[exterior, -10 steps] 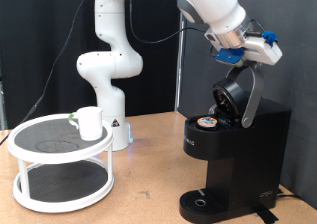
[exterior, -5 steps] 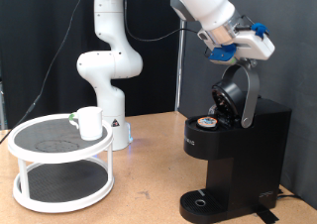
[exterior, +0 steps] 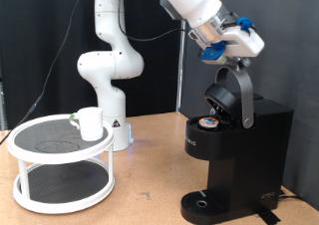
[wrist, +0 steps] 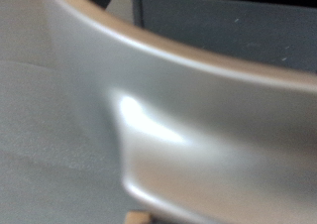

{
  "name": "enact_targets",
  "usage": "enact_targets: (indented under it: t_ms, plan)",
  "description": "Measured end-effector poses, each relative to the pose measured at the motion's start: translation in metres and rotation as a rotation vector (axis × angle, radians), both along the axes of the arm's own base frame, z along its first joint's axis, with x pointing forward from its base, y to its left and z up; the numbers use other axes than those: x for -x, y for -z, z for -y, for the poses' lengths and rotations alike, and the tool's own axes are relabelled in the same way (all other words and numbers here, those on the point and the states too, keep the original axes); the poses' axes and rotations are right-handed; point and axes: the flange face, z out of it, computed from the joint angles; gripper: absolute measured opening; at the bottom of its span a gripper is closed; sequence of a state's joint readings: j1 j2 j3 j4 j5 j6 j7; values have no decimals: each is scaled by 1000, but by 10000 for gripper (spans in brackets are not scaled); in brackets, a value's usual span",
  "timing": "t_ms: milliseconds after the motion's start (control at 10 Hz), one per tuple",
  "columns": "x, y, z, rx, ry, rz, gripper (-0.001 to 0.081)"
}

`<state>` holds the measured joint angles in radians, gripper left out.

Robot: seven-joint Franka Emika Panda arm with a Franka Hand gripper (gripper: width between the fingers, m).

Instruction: Make a cup of coffee with the keurig machine

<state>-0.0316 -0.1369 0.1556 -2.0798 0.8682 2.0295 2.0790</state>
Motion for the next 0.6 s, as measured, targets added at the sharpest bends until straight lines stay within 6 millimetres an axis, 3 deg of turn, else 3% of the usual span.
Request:
enact_targets:
  t_ms: [600]
  plan:
    - [8,8,29,13,-66,-34,5]
